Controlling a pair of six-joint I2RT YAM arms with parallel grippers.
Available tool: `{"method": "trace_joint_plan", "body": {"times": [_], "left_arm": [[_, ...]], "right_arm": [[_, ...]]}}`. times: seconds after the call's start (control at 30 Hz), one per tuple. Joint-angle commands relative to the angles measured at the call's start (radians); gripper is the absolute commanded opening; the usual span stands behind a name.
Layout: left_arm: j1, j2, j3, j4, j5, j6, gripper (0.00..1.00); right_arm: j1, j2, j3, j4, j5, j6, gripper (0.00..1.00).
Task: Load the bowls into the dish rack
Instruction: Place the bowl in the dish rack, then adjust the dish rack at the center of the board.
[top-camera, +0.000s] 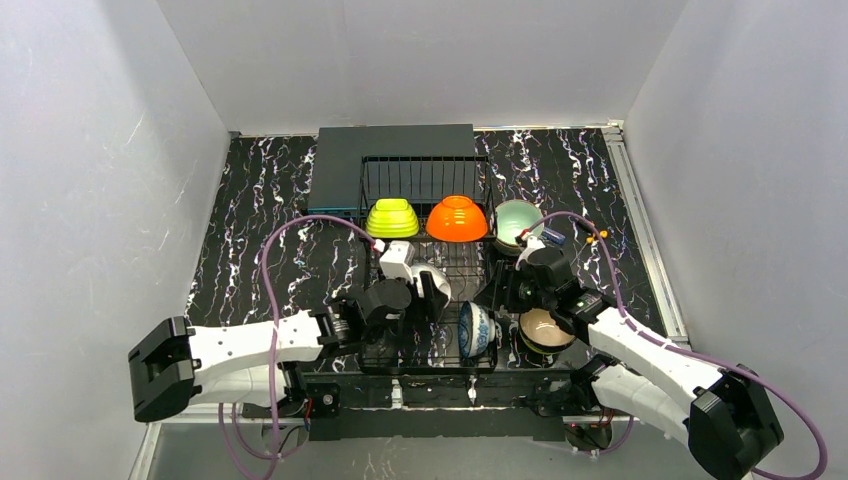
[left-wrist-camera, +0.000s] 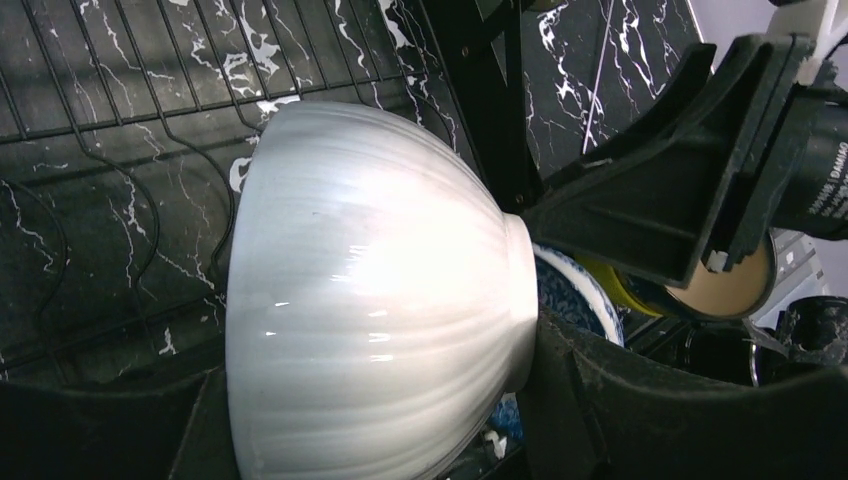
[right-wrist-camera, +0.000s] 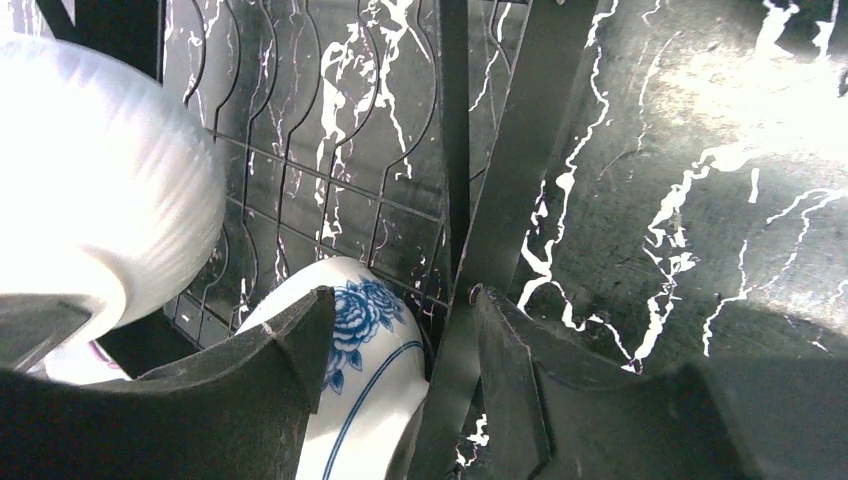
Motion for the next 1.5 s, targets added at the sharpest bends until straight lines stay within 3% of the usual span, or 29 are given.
{"method": "trace_joint_plan", "body": {"times": [0.0,0.33,0.7,1.13,1.47], "left_arm": [[0.022,0.031,-0.001,0.137,-0.013,0.049,0.00],[0.050,0.173,-0.002,0.342,-0.005,0.117,0.00],[0.060,0.298,0.046,0.409,-0.054,0.125,0.00],[0.069,0.346,0.063,0.518,-0.077,0.134,0.00],[0.068,0.350,0.028,0.627,-0.171,0.107,0.00]], "right_arm": [[0.009,-0.001,0.005,0.048,-0.102,-0.002,0.61],[0.010,-0.010,0.020,0.022,-0.107,-0.027,0.61],[0.010,-0.024,0.022,-0.007,-0.103,-0.041,0.63],[0.010,-0.101,0.089,-0.158,-0.033,-0.094,0.89],[0.009,-0.125,0.096,-0.170,-0.053,-0.101,0.85]]}}
